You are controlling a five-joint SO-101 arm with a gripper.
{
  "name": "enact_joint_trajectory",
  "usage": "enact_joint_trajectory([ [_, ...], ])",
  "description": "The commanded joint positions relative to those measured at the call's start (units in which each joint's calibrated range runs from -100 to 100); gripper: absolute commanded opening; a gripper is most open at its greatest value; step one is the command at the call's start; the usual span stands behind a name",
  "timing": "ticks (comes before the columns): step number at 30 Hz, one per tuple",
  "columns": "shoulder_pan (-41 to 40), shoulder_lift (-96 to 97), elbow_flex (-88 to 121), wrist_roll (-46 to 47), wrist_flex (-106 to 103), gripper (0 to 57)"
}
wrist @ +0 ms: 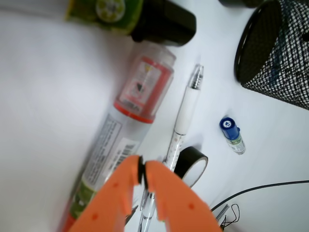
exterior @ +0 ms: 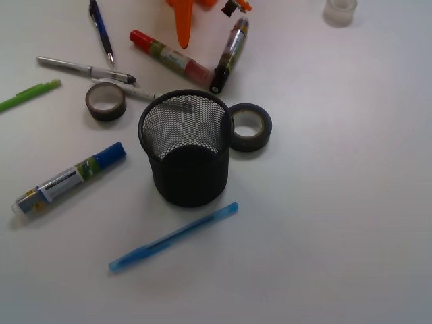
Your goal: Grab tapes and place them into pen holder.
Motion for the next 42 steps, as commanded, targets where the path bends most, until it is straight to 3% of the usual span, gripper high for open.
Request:
enact_joint_trajectory([
  [1,-1.14,-0.55,-0.78,0.10,-4.02,35.1],
  [20,-0.99,-0.55,-1.41,-0.10,-4.72,35.5],
  [42,-0.99,-0.46,-16.54,-0.15,-5.95,35.6],
])
